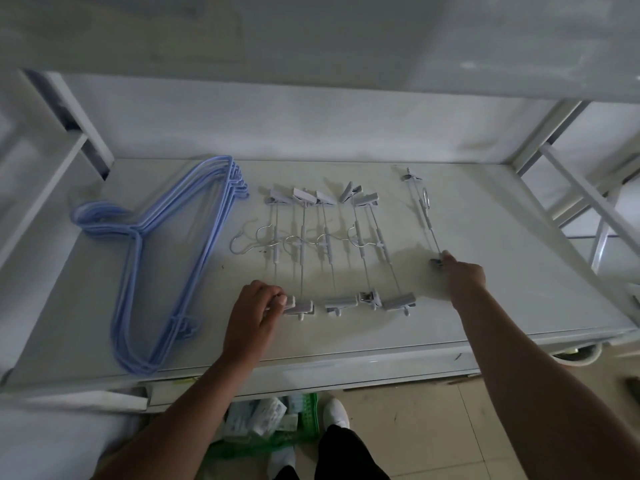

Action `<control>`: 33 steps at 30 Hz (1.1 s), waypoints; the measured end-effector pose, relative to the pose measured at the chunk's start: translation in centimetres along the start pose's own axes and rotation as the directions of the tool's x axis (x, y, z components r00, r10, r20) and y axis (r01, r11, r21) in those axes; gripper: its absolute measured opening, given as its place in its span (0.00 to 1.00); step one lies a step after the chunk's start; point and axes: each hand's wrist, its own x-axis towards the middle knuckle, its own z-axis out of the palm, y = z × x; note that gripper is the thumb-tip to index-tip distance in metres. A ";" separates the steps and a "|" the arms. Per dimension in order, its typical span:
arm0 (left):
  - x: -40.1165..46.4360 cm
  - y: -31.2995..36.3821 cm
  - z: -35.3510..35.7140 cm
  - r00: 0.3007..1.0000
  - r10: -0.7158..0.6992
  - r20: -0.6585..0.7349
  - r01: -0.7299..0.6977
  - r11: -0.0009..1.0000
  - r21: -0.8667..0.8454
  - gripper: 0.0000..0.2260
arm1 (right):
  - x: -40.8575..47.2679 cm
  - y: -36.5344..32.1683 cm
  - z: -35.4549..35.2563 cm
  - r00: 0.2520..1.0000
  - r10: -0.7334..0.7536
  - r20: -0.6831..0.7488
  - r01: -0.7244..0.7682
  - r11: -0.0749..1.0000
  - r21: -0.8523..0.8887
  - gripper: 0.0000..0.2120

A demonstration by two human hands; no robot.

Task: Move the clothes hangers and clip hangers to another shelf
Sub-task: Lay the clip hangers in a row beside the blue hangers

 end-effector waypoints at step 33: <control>0.1 0.1 -0.2 1.000 0.004 0.028 -0.004 1.000 -0.009 0.07 | -7.5 3.3 1.4 0.897 -0.418 -0.147 0.413 0.909 -0.067 0.31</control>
